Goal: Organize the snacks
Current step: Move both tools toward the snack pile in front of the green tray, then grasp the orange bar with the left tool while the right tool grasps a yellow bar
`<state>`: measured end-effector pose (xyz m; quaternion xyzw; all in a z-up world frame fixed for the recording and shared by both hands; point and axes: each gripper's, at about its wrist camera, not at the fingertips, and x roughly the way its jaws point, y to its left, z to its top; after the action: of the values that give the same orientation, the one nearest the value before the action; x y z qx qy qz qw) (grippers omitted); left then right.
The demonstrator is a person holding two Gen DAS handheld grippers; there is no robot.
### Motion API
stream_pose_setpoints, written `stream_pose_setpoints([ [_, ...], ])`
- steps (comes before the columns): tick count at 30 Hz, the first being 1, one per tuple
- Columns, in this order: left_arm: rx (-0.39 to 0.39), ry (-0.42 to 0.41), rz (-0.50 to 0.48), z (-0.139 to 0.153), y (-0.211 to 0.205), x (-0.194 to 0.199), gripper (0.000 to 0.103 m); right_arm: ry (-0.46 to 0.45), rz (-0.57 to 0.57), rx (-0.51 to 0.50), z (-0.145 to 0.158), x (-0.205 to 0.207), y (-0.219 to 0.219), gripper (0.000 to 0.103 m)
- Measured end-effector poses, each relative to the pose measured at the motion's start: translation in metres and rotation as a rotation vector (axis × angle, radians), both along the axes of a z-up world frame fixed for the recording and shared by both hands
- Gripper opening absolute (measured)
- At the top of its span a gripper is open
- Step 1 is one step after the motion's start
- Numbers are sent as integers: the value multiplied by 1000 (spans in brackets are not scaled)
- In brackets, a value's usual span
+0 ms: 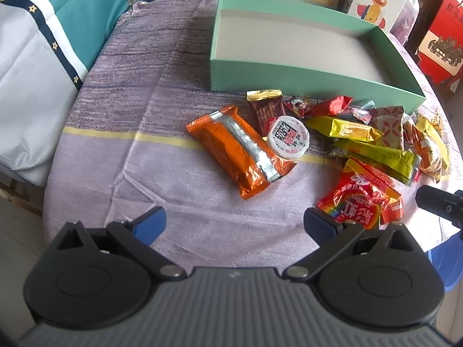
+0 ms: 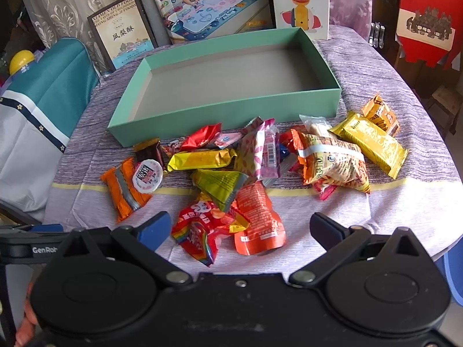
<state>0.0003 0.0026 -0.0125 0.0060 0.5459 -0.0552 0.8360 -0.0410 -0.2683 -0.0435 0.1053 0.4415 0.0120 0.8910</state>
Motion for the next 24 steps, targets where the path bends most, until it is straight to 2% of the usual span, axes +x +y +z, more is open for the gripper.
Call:
stream_pose_setpoints([
  [8, -22, 29, 31, -9, 6, 22, 103, -49, 5, 4, 12, 8, -12, 103],
  [14, -48, 9, 49, -16, -5, 51, 103, -88, -13, 59, 23, 23, -26, 101],
  [15, -47, 10, 47, -19, -9, 55, 103, -94, -8, 56, 24, 27, -26, 94],
  [17, -29, 7, 39, -26, -16, 62, 103, -101, 11, 50, 26, 34, -22, 88],
  [19, 4, 5, 38, -34, -20, 67, 103, -97, 41, 41, 25, 44, -15, 71],
  [21, 26, 4, 45, -41, -19, 70, 103, -80, 65, 41, 22, 54, -7, 67],
  [22, 30, 7, 49, -43, -17, 72, 103, -70, 83, 43, 18, 59, -2, 56],
  [24, 24, 16, 56, -47, -12, 73, 103, -40, 103, 43, 12, 71, 7, 45],
])
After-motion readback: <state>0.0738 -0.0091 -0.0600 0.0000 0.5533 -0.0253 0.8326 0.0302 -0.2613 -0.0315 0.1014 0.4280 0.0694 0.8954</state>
